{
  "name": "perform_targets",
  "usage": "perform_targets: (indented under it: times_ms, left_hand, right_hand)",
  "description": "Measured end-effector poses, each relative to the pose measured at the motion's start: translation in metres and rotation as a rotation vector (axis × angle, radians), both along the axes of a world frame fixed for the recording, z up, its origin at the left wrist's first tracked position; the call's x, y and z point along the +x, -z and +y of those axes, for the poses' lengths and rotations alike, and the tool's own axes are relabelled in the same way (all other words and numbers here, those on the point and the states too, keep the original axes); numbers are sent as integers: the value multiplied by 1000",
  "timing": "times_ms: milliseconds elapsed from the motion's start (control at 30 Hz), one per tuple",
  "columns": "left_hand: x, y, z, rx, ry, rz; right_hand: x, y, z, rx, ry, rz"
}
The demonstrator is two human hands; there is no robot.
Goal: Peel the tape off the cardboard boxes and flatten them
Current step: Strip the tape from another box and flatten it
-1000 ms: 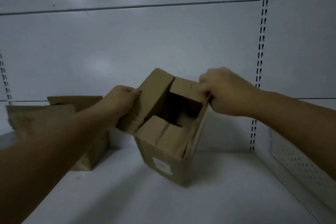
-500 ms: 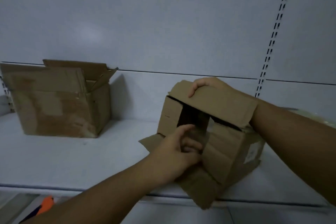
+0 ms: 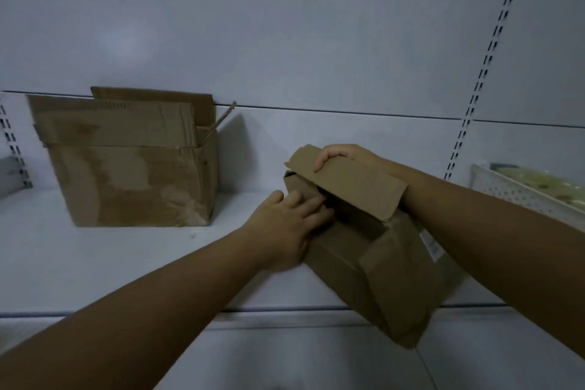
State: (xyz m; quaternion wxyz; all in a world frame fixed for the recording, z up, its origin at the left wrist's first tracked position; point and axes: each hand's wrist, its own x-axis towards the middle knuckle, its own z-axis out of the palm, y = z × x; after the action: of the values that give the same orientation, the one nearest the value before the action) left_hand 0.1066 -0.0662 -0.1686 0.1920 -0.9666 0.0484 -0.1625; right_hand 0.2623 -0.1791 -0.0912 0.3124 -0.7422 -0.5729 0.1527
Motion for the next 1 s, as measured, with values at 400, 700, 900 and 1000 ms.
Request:
perform_targets:
  times_ms: [400, 700, 900, 1000]
  left_hand:
    - [-19, -14, 51, -7, 111, -67]
    - [-39, -8, 61, -1036, -23, -472]
    - [19, -7, 46, -1026, -164, 42]
    - [38, 15, 38, -746, -261, 208]
  right_hand:
    - [-15, 55, 36, 270, 266, -332]
    - [-29, 107, 32, 128, 412, -741]
    - [-71, 85, 7, 30, 132, -772]
    - [-79, 70, -28, 105, 137, -707]
